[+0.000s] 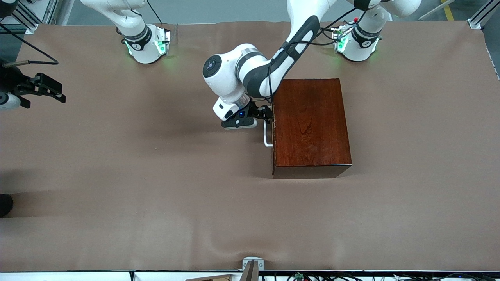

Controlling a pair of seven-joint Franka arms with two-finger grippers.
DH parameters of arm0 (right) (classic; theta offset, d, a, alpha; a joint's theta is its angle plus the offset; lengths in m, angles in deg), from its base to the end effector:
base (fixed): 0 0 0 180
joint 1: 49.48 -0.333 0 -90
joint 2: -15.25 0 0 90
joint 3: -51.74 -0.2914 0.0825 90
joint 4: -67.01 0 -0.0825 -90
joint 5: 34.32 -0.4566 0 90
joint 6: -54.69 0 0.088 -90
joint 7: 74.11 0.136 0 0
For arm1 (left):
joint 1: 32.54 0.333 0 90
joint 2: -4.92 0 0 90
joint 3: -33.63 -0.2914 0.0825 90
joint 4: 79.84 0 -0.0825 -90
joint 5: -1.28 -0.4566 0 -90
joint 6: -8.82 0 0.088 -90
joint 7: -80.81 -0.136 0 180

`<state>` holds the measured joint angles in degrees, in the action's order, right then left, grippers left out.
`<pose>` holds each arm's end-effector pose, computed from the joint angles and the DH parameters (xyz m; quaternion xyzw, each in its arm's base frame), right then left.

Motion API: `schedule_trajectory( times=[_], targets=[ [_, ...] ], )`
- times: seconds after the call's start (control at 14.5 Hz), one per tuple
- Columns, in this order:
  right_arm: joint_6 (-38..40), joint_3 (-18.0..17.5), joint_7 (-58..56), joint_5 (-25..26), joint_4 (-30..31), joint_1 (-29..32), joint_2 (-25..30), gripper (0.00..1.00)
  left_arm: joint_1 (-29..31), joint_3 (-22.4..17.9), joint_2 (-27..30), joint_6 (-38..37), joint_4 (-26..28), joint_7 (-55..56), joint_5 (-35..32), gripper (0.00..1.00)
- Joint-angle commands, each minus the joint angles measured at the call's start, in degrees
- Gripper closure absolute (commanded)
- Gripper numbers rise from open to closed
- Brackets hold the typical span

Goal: Open drawer, take yellow block, close drawer

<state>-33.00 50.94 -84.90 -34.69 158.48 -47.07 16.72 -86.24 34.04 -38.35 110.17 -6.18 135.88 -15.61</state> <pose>0.6138 -0.0163 0.5695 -0.9966 -0.0801 0.0197 0.0052 0.4704 -0.5912 0.2051 -0.9808 0.0393 -0.0333 0.1882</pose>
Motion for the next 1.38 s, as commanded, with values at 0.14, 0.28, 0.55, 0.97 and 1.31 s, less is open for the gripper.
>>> schedule_trajectory(
  times=[0.14,0.28,0.55,0.97,1.31],
  targets=[
    [0.1,-0.3,-0.1,-0.8,-0.7,0.8,-0.3,0.00,-0.3,-0.1,-1.6,0.0,-1.7,3.4,-1.2,0.00],
    [0.1,-0.3,-0.1,-0.7,-0.7,0.8,-0.3,0.00,-0.4,-0.1,-1.8,1.2,-2.0,5.5,-1.1,0.00],
    [0.2,-0.3,-0.1,-0.7,-0.7,0.8,-0.4,0.00,-0.6,-0.1,-1.9,5.7,-2.1,10.2,-1.0,0.00],
    [0.4,-0.3,-0.1,-0.8,-0.6,0.8,-0.4,0.00,-1.7,0.4,-2.4,9.7,-2.8,13.0,-0.9,0.00],
    [0.1,-0.3,-0.1,-0.8,-0.6,0.8,-0.6,0.00,-2.0,1.0,-4.2,15.2,-3.8,15.3,-0.7,0.00]
  ],
)
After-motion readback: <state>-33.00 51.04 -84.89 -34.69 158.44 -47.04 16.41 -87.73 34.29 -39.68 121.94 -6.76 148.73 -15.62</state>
